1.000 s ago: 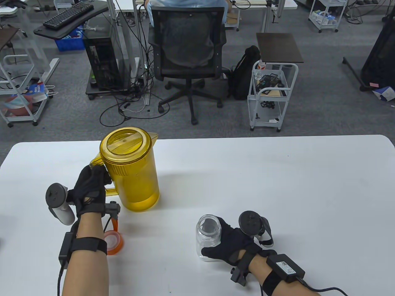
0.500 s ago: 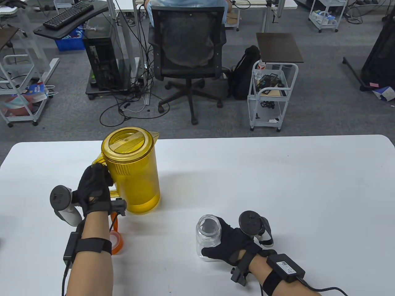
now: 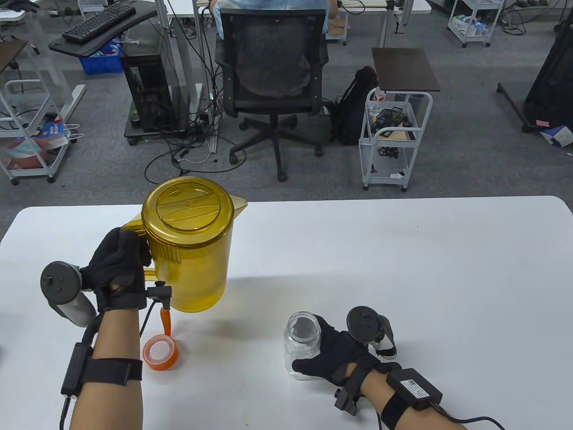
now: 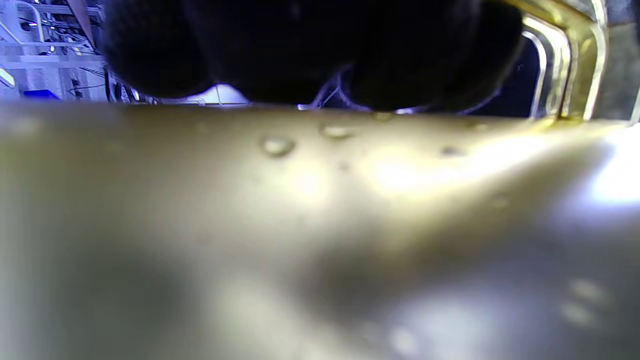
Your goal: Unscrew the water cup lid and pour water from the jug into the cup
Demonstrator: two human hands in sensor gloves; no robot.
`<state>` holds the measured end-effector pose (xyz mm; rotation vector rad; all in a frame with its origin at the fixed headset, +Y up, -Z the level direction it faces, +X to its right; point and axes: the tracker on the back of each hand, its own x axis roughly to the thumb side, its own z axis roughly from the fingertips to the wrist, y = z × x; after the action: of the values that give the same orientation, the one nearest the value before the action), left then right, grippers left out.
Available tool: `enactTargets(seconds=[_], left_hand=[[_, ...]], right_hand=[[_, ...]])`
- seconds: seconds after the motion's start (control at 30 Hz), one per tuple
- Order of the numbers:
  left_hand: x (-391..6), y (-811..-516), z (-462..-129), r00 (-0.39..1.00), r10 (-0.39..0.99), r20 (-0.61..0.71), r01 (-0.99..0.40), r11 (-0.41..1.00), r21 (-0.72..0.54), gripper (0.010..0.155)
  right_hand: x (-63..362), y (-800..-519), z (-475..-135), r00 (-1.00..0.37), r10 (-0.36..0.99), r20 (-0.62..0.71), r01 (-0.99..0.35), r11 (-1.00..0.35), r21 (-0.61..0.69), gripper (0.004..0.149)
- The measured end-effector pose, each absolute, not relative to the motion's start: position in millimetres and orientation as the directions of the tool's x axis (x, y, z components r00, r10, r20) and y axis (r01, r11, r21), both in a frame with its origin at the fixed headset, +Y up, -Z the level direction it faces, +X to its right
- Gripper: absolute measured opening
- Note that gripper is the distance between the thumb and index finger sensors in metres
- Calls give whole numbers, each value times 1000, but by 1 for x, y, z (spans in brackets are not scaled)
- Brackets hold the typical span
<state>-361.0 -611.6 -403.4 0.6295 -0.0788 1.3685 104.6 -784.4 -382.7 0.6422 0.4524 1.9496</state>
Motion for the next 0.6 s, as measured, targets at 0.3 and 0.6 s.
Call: enactTargets(seconds=[0.3, 0.6], left_hand=[[-336, -590, -382, 296, 858, 419, -955, 267, 129, 78], [-309, -576, -371, 528, 758, 384, -837, 541, 82, 78]], right_hand=[[105, -785, -383, -366, 900, 239, -701, -435, 565, 107], [105, -785, -383, -366, 899, 240, -701, -436, 565, 107]])
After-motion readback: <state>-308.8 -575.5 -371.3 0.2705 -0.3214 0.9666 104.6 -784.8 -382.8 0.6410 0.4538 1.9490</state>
